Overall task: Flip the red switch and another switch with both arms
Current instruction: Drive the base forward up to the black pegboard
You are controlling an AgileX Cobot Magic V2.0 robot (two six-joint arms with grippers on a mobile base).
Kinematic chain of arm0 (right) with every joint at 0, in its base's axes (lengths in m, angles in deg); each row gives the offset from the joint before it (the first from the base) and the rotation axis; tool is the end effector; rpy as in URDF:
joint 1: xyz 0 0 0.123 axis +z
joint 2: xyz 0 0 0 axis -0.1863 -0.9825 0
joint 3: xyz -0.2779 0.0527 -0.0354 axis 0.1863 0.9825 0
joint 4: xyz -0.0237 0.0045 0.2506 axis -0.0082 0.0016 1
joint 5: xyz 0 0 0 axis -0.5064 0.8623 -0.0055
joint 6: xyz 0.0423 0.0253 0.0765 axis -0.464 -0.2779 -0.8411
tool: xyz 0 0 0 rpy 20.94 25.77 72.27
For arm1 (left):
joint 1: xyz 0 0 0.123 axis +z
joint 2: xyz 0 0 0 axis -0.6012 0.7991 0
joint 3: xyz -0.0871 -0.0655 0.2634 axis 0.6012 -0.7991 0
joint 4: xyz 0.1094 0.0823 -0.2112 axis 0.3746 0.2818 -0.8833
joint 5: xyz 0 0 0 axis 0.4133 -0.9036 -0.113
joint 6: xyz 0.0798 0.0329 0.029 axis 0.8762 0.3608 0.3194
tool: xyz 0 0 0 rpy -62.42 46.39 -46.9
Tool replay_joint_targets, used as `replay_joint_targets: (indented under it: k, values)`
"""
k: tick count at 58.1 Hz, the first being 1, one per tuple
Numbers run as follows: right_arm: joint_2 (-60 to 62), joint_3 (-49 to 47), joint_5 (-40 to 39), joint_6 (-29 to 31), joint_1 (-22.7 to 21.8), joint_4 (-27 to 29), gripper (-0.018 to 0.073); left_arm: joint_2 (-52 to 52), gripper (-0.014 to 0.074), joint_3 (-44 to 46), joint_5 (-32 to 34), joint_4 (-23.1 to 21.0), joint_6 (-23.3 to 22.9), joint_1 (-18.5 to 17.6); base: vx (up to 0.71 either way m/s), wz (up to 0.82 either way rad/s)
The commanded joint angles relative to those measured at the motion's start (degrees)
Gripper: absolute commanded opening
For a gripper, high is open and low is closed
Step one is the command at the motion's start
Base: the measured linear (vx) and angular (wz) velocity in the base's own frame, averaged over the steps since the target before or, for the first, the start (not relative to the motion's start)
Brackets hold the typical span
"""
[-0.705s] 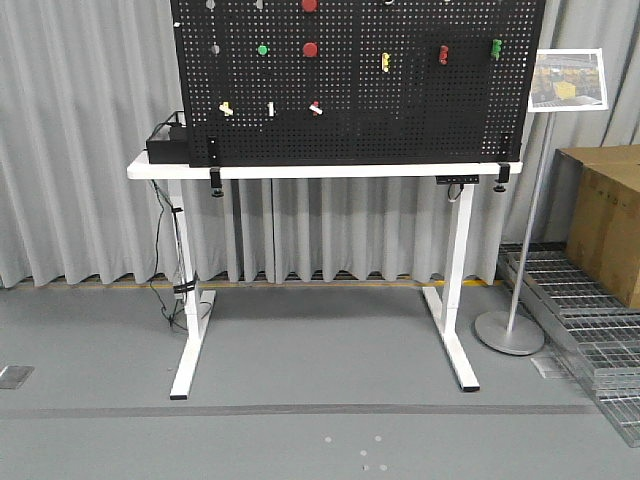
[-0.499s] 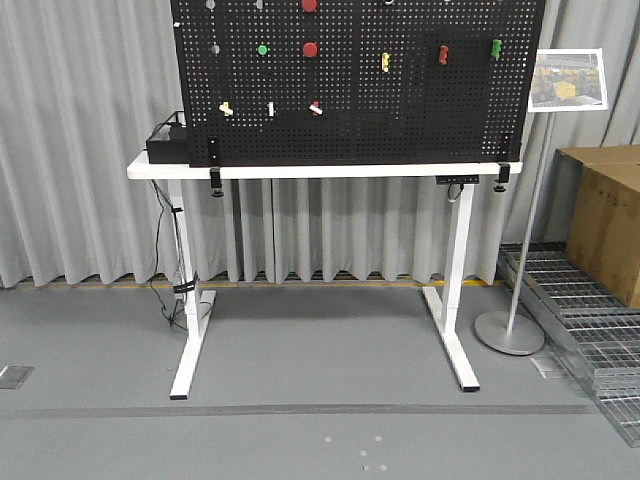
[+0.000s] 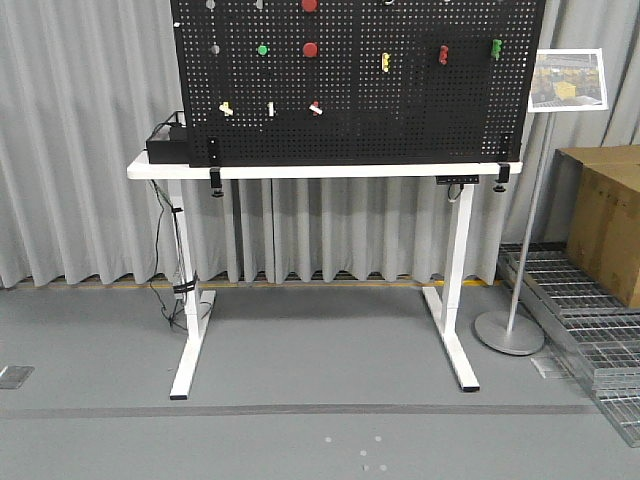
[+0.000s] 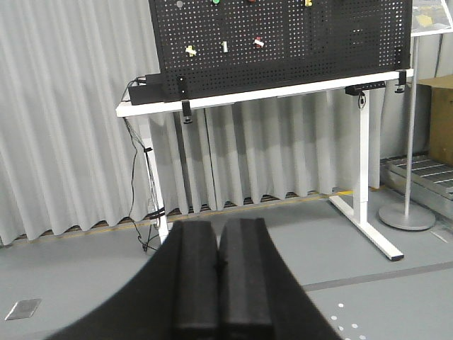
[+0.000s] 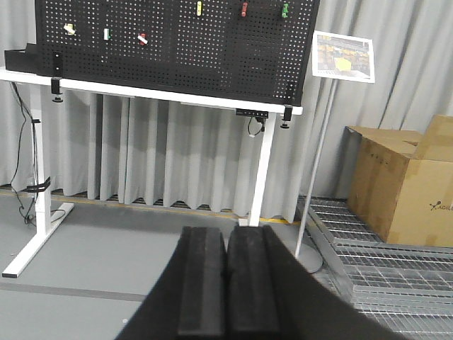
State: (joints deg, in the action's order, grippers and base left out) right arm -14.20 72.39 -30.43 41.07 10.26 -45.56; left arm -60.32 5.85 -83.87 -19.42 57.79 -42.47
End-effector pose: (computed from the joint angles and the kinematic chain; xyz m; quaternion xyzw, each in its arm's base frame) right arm 0.0568 -0.0008 0.1989 -0.0468 0.6979 -0.0563 0.7124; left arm 0.0564 -0.0058 0.2014 0.0670 0.6929 -0.0027 0.7179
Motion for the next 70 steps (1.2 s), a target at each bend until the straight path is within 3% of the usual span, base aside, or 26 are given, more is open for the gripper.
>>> replay_joint_targets:
  k: [1, 37, 70]
  values:
    - [0.55, 0.26, -4.63, -0.12, -0.27, -0.32, -0.0006, -0.48, 0.0003, -1.21, 4.81, -0.23, -0.46, 0.13, 0.00, 0.00]
    - [0.55, 0.26, -4.63, -0.12, -0.27, -0.32, -0.0006, -0.48, 0.0003, -1.21, 4.81, -0.23, -0.46, 0.13, 0.05, -0.01]
    - [0.55, 0.26, -4.63, -0.12, -0.27, -0.32, -0.0006, -0.48, 0.0003, -1.21, 4.81, -0.23, -0.46, 0.13, 0.29, -0.01]
